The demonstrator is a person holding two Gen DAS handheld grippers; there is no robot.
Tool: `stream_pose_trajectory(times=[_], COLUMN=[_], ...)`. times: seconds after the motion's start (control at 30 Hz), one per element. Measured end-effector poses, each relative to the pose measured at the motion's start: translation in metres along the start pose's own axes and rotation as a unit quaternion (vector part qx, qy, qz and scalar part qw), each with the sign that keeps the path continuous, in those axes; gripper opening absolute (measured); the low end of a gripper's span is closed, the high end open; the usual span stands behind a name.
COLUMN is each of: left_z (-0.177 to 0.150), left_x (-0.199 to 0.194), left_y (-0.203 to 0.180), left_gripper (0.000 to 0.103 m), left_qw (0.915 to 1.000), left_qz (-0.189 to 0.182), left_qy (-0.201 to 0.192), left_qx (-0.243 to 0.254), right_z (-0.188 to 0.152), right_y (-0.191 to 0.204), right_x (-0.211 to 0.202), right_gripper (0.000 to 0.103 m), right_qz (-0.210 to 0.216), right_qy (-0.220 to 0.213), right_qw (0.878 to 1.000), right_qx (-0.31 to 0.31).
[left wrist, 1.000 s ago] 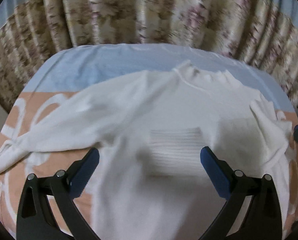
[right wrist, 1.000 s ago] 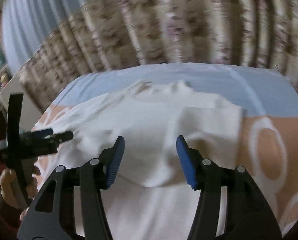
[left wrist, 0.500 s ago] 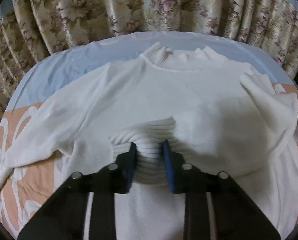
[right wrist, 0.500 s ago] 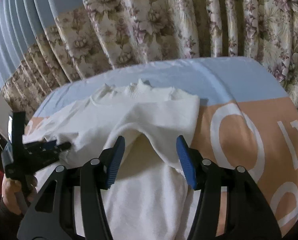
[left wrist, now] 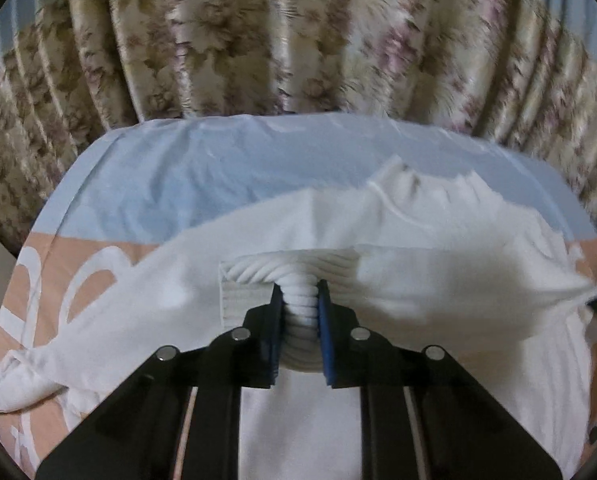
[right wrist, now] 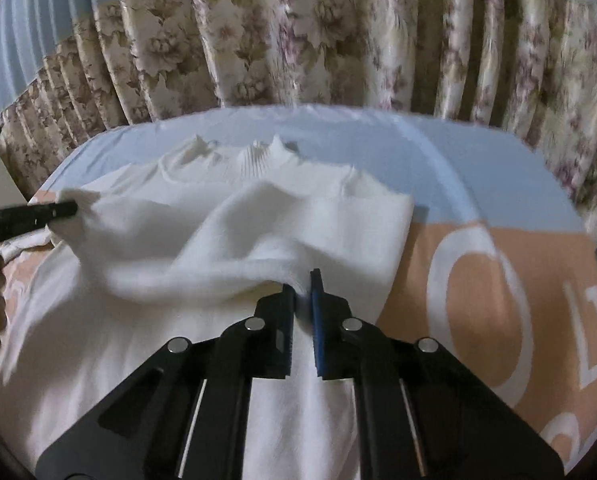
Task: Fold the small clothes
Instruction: 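Carry the cuff across the sweater body with the right tool while the left tool grasps the other cuff, then open the right tool to release the cuff onto the sweater body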
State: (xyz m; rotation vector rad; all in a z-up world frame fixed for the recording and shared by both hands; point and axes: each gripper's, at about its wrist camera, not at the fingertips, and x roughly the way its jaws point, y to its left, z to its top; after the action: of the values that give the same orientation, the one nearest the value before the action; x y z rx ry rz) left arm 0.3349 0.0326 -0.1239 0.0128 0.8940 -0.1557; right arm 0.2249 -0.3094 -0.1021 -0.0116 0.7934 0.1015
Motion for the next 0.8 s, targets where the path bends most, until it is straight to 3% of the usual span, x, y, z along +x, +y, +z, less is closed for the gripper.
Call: stream_pose_trajectory(times=[0.07,0.17,0.27,0.3,0.33,0.4,0.47,0.53,0.63,0.7,0.8], left_z=[0.000,-0.014,-0.024,-0.025,-0.026,-0.022,-0.015,-0.010,-0.008,-0.011,-0.019], left_x=[0.001,0.014,0.010,0.004,0.000,-0.016,-0.031,-0.035,-0.025,-0.010,0.018], left_y=[0.014,0.024,0.029,0.033,0.036,0.046,0.050,0.042,0.010,-0.011,-0.031], left_gripper=[0.016,0.019,0.039,0.056,0.060,0.061,0.065,0.068,0.069,0.069,0.069], left_qw=[0.9999,0.9990,0.9994,0.9995,0.9992,0.9986,0.9979,0.9986,0.9999,0.9995,0.9976], left_qz=[-0.008,-0.012,0.000,0.022,0.036,0.051,0.052,0.039,0.001,-0.021,-0.029], left_qy=[0.005,0.040,0.035,0.023,0.014,-0.009,-0.028,-0.030,-0.011,0.012,0.054], left_qx=[-0.012,-0.015,-0.008,-0.007,-0.009,-0.016,-0.026,-0.021,0.004,0.022,0.032], right_z=[-0.005,-0.021,-0.030,-0.029,-0.027,-0.019,-0.012,0.001,0.019,0.027,0.027], right_y=[0.004,0.013,0.020,0.021,0.021,0.017,0.012,0.004,-0.005,-0.008,-0.010], right_x=[-0.002,0.012,0.014,0.010,0.006,-0.011,-0.021,-0.022,0.004,0.033,0.060], right_gripper=[0.008,0.011,0.016,0.022,0.026,0.043,0.049,0.049,0.048,0.035,0.023], right_qz=[0.003,-0.001,-0.012,-0.008,0.000,0.028,0.041,0.041,0.037,0.041,0.019], right_qy=[0.005,0.050,0.065,0.064,0.063,0.044,0.027,0.017,0.035,0.063,0.091], right_qw=[1.000,0.998,0.995,0.995,0.996,0.997,0.998,0.999,0.998,0.996,0.995], right_qx=[-0.014,-0.049,-0.074,-0.072,-0.067,-0.048,-0.030,-0.006,0.024,0.036,0.029])
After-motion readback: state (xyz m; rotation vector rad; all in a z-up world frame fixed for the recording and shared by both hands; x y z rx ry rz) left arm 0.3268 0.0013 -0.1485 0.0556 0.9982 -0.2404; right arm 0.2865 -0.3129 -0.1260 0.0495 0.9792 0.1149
